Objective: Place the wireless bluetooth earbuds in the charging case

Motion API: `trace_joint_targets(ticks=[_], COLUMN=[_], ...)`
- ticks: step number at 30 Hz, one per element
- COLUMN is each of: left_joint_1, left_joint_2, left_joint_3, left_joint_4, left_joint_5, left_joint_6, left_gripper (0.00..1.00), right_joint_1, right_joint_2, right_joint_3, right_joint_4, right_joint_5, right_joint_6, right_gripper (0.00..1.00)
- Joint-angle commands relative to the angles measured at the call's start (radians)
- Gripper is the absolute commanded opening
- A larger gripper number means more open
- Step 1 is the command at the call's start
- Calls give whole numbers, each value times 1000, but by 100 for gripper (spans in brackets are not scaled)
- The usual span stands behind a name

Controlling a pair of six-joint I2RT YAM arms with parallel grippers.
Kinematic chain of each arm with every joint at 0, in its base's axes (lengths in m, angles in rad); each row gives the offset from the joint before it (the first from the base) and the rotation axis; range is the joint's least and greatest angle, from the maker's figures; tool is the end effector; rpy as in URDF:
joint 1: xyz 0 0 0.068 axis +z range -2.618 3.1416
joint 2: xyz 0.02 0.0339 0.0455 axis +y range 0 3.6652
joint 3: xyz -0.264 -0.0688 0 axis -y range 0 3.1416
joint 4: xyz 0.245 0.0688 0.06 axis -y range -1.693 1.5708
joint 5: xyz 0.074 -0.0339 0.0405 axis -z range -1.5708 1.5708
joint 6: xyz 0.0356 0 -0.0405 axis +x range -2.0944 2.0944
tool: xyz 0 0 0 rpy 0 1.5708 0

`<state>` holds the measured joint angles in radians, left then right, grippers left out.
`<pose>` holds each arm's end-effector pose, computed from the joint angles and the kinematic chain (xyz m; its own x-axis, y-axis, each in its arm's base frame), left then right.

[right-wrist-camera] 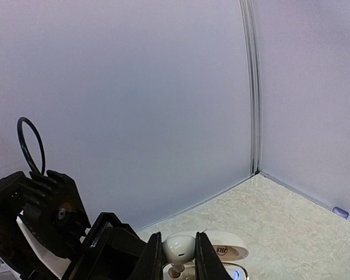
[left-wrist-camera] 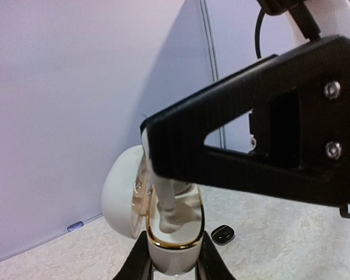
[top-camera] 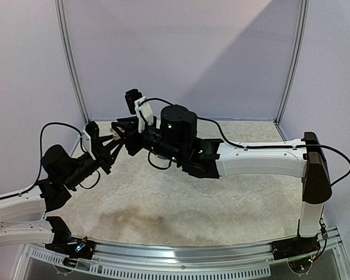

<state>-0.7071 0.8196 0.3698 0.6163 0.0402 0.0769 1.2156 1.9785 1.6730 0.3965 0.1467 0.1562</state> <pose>0.1470 -0.1275 0.2721 0.1778 -0.0510 -0.9827 0.6676 0.7400 0.0824 0.1736 0.4531 0.3493 -0.1052 0.1589 -0.9817 -0.8711 0.4614 0.1680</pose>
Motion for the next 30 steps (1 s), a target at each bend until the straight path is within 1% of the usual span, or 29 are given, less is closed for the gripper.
trace_joint_targets(ticks=[1, 16, 23, 26, 30], left_joint_1=[-11, -11, -11, -11, -11], left_joint_2=[2, 1, 0, 0, -2], left_joint_3=[-1, 0, 0, -3, -2], left_joint_4=[34, 42, 42, 42, 40], left_joint_5=[-5, -21, -35, -37, -32], left_joint_6=[-9, -6, -2, -1, 0], left_gripper=[0, 0, 0, 0, 0], right_joint_1=[3, 2, 3, 2, 3], right_joint_2=[30, 53, 60, 57, 56], right_joint_3=[-18, -20, -27, -31, -32], right_joint_4=[-2, -4, -9, -11, -20], right_joint_5=[8, 9, 16, 26, 35], right_joint_6=[2, 14, 24, 26, 24], right_gripper=[0, 0, 20, 24, 26])
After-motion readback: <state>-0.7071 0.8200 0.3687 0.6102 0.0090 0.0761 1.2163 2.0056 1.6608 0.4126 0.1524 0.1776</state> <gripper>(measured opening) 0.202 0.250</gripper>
